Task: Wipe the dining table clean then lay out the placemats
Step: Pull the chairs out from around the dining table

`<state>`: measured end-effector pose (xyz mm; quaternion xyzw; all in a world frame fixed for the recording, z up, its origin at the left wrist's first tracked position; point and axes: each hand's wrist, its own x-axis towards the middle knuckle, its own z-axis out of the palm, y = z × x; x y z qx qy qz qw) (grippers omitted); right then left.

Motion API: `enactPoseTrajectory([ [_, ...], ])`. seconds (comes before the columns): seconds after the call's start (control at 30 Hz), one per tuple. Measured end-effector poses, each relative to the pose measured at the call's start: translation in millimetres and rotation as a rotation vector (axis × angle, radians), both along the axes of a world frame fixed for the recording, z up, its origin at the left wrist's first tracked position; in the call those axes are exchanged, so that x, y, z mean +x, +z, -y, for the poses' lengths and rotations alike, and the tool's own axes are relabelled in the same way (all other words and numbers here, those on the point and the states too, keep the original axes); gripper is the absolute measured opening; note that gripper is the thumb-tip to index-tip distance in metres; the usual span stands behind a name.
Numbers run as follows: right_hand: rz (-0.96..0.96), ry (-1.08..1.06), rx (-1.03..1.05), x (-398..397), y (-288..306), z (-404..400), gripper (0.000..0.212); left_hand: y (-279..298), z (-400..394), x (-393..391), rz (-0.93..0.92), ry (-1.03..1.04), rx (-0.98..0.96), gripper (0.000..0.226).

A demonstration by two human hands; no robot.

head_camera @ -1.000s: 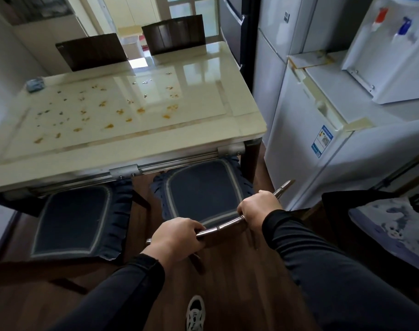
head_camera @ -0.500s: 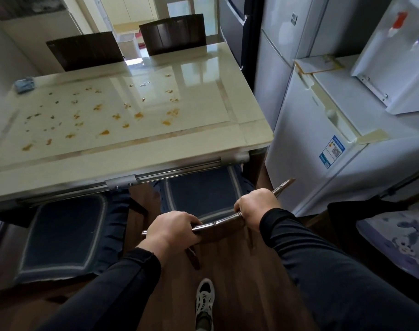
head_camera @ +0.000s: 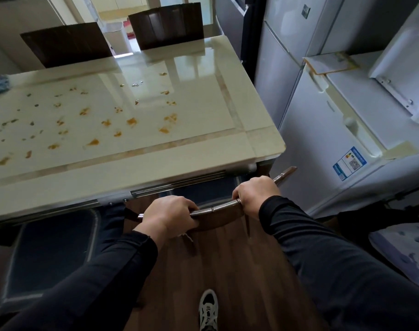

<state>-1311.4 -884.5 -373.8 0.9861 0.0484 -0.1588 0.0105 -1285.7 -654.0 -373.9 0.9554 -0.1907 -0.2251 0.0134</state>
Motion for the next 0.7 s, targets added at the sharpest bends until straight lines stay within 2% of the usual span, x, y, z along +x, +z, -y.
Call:
enactPoseTrajectory([
  [0.7, -0.012, -0.055, 0.006, 83, -7, 3, 0.034, 2, 2, 88, -0.048, 0.001, -0.019, 0.047],
])
